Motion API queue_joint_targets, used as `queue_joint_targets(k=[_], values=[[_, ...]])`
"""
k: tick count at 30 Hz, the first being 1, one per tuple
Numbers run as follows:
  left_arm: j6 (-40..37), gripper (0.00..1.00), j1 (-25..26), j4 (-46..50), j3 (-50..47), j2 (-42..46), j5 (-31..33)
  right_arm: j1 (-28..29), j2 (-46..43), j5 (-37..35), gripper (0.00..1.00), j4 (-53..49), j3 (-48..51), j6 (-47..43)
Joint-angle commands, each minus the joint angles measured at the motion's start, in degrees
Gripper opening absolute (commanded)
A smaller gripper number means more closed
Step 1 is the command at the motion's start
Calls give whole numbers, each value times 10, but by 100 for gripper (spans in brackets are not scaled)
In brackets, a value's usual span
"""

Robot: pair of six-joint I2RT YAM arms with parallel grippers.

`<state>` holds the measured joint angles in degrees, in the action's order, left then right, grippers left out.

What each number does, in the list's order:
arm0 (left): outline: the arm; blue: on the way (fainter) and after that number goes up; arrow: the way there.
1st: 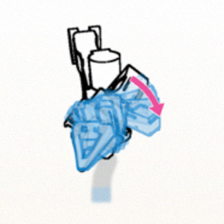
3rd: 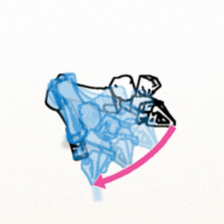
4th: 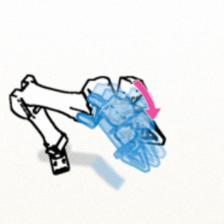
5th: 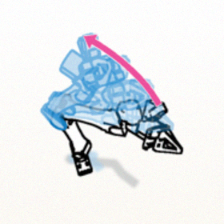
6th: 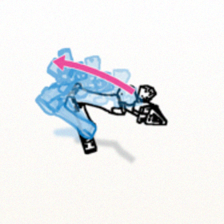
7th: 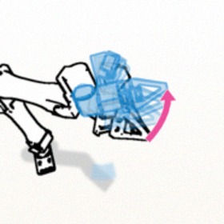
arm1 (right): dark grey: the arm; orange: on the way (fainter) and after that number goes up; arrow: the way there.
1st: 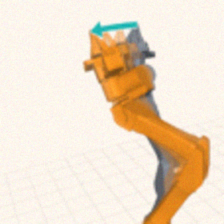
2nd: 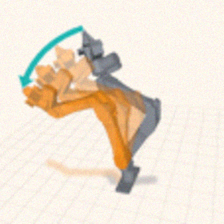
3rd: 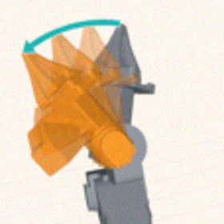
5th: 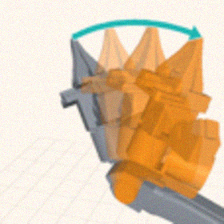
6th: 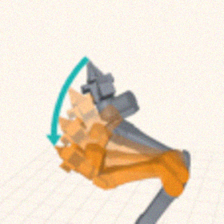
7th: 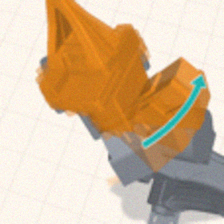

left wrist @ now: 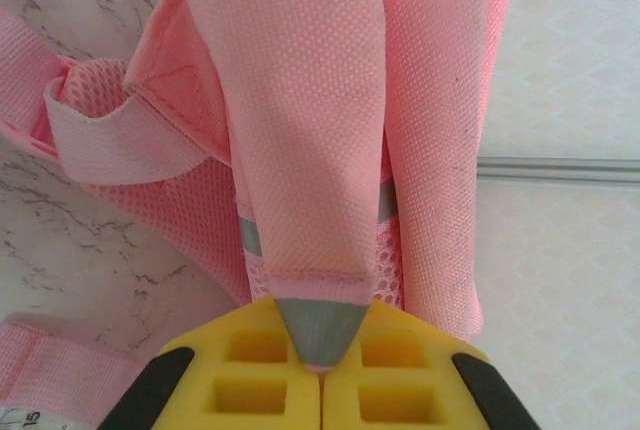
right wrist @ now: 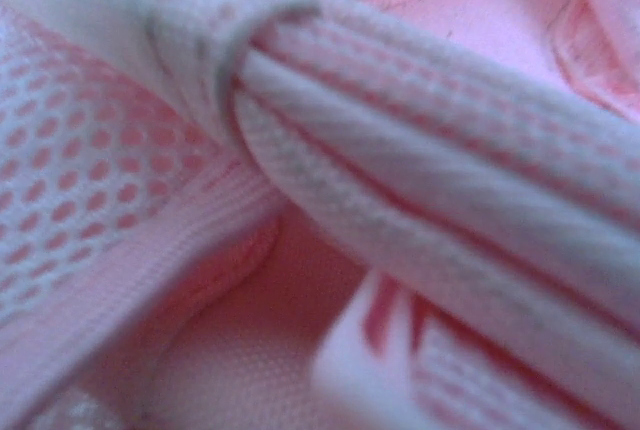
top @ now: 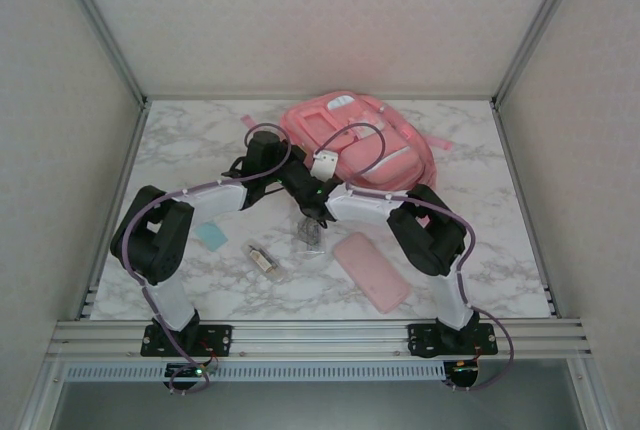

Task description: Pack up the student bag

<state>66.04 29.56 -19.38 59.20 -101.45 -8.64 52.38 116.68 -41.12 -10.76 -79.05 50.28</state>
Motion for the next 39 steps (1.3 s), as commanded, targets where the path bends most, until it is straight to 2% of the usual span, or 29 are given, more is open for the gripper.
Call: queue_joint_targets(k=[1,6,10,24,31,33,35,39], values=[[-2,0,-6,-18,12,23,-21,-24,-43,27,0,43,47,-59],[1,0,-16,-28,22,3,-21,-32,-97,145,0,57,121,-65],[2,0,-17,-32,31,-5,-23,-32,-119,188,0,41,147,-58],[1,0,-18,-36,32,-1,-22,-33,-238,224,0,23,247,-68],[20,0,-6,-48,27,2,-30,-29,-202,253,0,46,202,-68],[23,0,0,-48,28,4,-31,-26,-181,257,5,67,181,-71],[23,0,6,-40,30,9,-29,-25,-153,254,19,76,152,-68],[25,0,16,-22,30,17,-24,-27,-103,218,40,74,93,-63]])
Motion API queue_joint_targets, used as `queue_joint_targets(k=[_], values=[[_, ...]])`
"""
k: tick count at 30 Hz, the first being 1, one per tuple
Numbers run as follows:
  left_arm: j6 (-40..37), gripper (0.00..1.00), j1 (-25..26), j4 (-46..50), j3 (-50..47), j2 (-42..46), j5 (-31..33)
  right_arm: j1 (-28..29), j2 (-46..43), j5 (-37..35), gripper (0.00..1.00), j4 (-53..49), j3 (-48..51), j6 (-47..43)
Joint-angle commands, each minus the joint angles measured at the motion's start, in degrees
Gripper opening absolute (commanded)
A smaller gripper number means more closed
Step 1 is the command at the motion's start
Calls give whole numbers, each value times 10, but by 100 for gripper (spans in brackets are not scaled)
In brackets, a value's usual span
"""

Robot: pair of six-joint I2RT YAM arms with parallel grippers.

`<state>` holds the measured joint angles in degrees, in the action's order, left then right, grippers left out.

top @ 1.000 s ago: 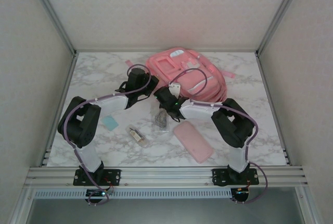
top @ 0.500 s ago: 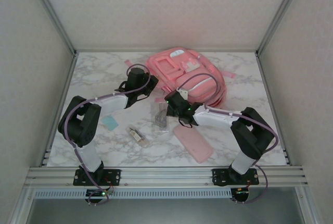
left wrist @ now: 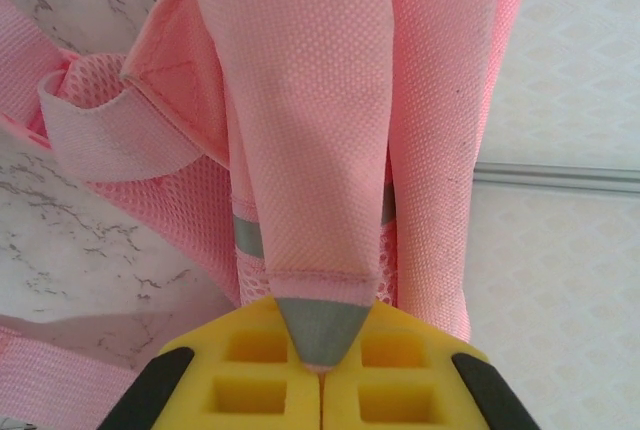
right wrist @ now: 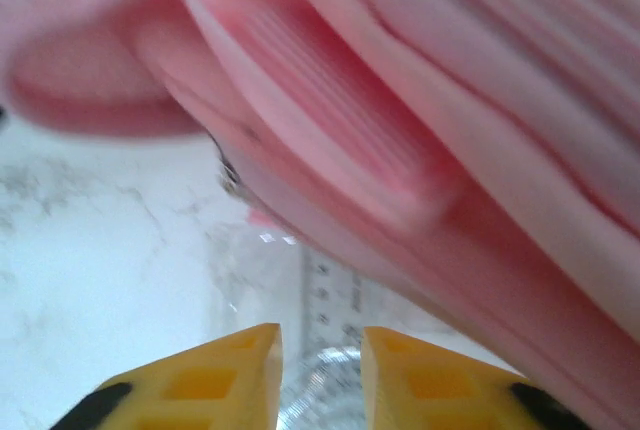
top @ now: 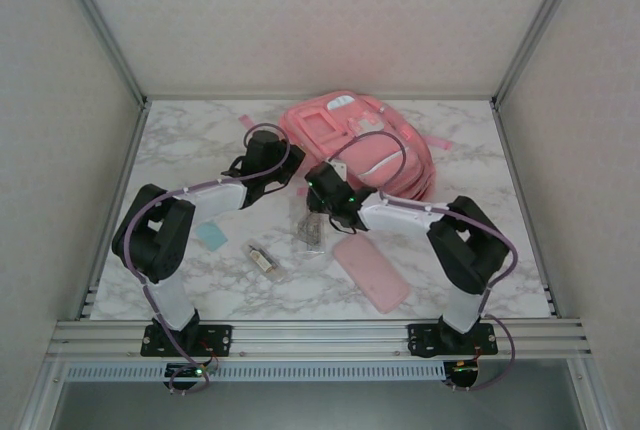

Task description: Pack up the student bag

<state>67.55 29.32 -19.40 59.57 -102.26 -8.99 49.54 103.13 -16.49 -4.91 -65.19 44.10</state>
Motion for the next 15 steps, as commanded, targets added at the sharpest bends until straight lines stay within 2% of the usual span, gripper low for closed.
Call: queue_joint_targets(k=[1,3,6,15], values=[[13,0,19,-20,24,28,-21,-1,42,-40,43,10,-59,1],[23,0,19,-23,18,35,-23,-4,62,-72,50,-10,-92,3],[28,0,23,-18,12,48,-25,-7,82,-115,55,-43,-129,3],[31,0,33,0,7,79,-28,-7,88,-287,56,-124,-160,8]])
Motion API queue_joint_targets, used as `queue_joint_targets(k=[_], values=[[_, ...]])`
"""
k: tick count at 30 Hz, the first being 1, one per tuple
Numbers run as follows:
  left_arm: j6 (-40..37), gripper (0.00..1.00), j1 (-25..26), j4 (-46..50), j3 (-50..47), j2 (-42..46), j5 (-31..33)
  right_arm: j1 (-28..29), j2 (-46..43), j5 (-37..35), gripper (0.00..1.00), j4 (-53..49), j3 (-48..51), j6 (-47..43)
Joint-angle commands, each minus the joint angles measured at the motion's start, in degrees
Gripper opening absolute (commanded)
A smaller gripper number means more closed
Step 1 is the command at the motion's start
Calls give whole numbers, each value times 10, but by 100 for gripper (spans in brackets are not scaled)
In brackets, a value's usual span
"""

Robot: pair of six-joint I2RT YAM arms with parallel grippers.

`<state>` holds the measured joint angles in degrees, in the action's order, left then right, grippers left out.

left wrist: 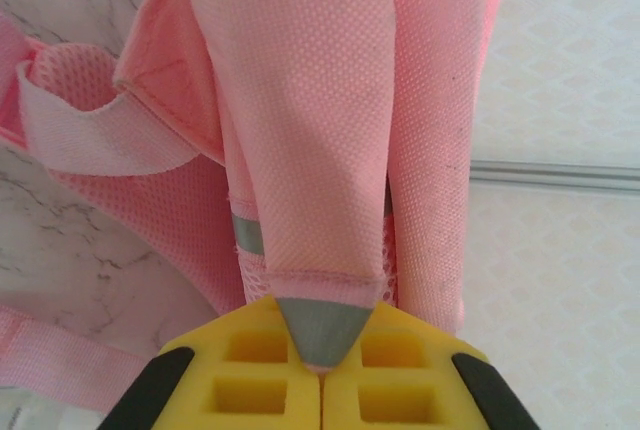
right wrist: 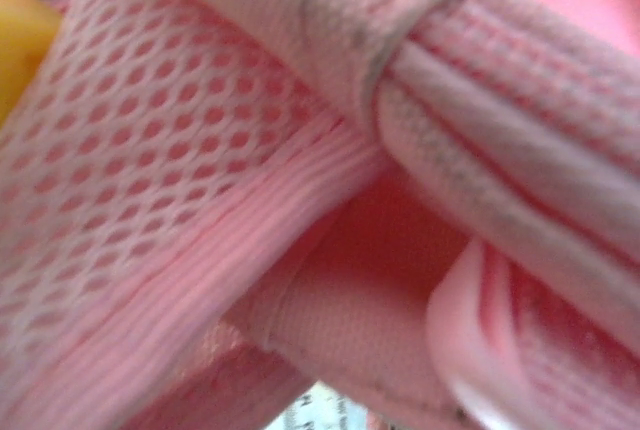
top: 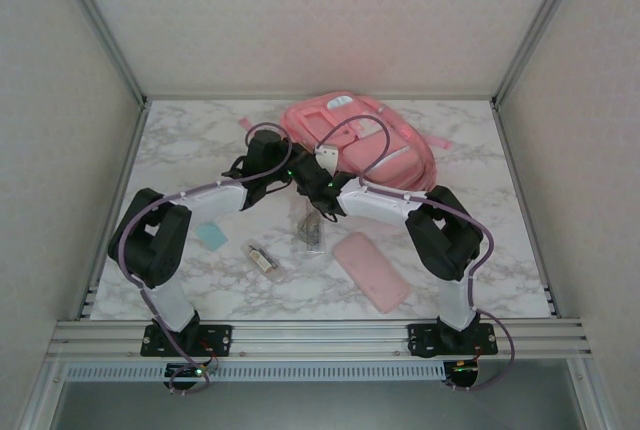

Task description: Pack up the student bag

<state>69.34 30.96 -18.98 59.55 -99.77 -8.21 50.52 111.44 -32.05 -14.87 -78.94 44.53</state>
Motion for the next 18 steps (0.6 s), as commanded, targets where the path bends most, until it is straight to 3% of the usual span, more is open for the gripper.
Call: queue_joint_targets(k=[1,6,10,14,17,18], values=[[11,0,19,0,9,56,-34,-17,3,-144,57,-31,-24,0],[12,0,25,5,14,57,-29,-22,4,-151,56,-12,-25,-20],[14,0,33,9,9,61,-31,-24,24,-176,48,-10,-51,-14],[15,0,35,14,-2,64,-26,-27,22,-166,29,29,-47,-21],[15,0,34,12,-7,62,-21,-32,9,-136,0,69,-30,-39],[14,0,34,11,-7,60,-19,-33,2,-129,0,81,-20,-44]])
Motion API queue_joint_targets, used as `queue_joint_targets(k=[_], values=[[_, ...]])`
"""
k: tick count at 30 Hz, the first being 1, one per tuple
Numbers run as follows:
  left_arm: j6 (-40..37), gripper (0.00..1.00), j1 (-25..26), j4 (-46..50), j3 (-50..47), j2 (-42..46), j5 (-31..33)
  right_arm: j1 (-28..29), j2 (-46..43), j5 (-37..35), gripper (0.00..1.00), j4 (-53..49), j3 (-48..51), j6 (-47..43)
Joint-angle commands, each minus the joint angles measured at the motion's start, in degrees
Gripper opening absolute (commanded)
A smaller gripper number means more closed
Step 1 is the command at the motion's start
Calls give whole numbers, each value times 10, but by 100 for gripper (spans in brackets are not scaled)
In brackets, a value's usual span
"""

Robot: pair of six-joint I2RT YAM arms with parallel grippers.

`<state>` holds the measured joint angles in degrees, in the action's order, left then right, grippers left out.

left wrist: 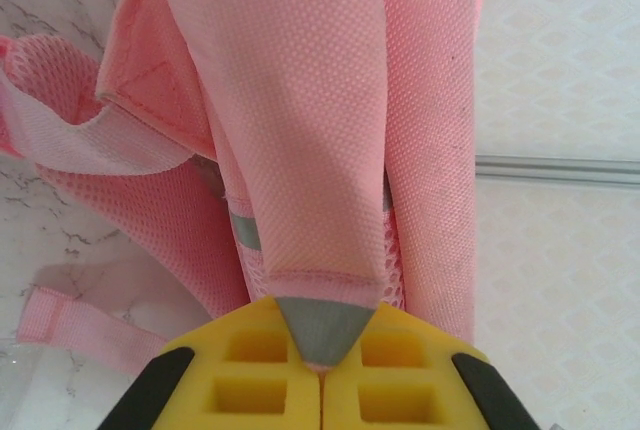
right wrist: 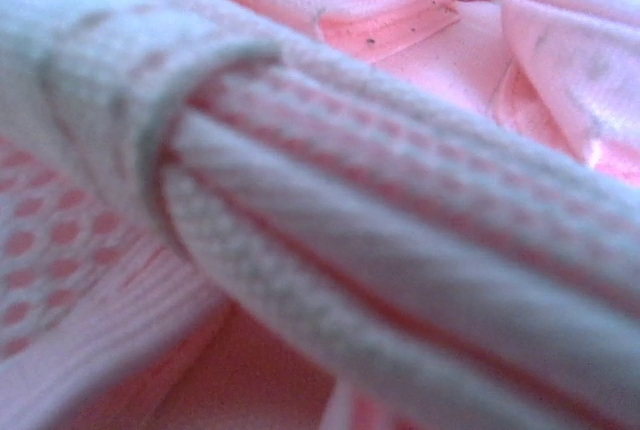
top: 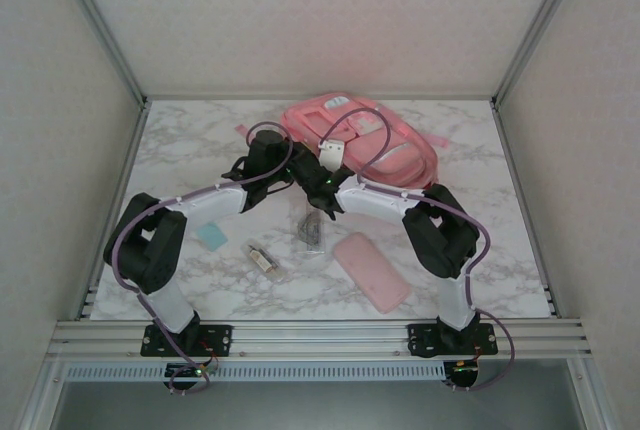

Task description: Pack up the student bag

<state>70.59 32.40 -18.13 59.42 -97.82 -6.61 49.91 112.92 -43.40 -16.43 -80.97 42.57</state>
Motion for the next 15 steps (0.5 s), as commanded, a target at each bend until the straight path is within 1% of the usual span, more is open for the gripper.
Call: queue_joint_targets(k=[1,6,12,13,15], values=[[1,0,18,2,-5,38,-33,-29,-23,-1,0,113,14,-35],[-13,0,0,1,4,19,-20,-44,-79,103,0,133,80,-55],[-35,0,-30,2,26,-8,-21,-68,-142,259,0,94,155,-58],[-37,0,-34,1,29,-13,-25,-68,-151,277,0,83,164,-58],[-41,0,-41,3,35,-18,-27,-86,-167,305,0,64,181,-64]])
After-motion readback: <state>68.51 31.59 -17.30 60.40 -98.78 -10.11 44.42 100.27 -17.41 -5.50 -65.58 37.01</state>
